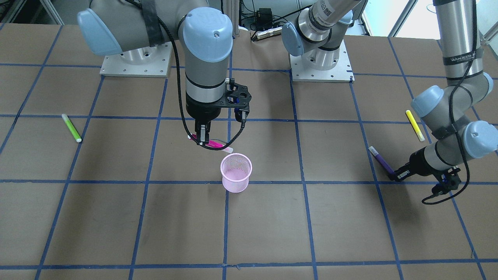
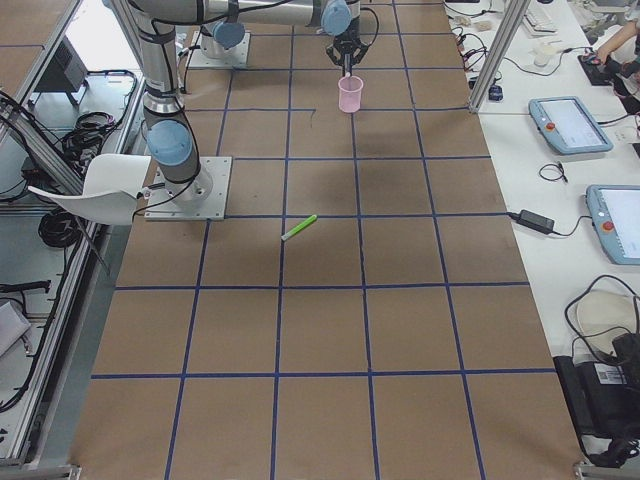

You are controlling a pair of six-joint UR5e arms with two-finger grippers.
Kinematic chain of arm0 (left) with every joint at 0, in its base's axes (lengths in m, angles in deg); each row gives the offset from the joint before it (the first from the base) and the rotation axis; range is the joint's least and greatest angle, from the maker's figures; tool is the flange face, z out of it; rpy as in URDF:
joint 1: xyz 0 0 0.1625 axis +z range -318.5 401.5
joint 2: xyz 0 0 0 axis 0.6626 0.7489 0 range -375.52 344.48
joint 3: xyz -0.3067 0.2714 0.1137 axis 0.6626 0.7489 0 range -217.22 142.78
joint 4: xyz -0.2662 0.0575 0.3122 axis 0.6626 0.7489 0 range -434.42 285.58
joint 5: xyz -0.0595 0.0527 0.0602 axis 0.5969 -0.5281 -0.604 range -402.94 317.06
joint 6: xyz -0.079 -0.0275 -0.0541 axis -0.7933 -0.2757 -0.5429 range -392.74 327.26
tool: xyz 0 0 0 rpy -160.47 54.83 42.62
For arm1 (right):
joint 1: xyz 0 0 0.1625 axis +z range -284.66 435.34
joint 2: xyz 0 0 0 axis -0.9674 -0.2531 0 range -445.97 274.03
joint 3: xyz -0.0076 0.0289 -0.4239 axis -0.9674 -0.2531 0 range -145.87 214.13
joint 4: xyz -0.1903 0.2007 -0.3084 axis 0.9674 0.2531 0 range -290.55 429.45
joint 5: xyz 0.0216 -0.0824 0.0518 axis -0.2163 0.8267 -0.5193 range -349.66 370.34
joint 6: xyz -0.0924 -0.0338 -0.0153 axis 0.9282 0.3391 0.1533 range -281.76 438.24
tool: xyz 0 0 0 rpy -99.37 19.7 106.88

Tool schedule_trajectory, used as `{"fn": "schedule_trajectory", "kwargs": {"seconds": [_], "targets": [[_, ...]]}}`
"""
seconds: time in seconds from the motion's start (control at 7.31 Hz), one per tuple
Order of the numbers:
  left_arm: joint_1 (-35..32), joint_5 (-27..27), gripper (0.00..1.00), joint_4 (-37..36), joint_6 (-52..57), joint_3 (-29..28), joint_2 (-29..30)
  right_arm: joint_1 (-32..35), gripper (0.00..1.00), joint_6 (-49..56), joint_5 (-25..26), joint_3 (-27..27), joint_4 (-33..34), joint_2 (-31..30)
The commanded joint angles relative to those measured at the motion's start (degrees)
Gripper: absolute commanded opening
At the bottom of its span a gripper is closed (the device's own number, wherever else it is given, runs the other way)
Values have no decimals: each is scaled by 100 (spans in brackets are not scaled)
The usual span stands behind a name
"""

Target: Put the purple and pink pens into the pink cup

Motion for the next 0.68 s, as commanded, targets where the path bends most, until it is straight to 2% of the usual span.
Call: {"fn": "schedule_trajectory", "kwargs": {"seconds": [0.0,0.14,0.55], "targets": [[-1,6,0,-15,21,-21,-91,217,0,-865,398,-302,54,437],[-36,-20,0,-6,21,-204,-213,279,0,-1350,706,-312,280,700],[-98,-21,0,546,73,-838,-556,429,0,-1416,709,-330,361,861]]}}
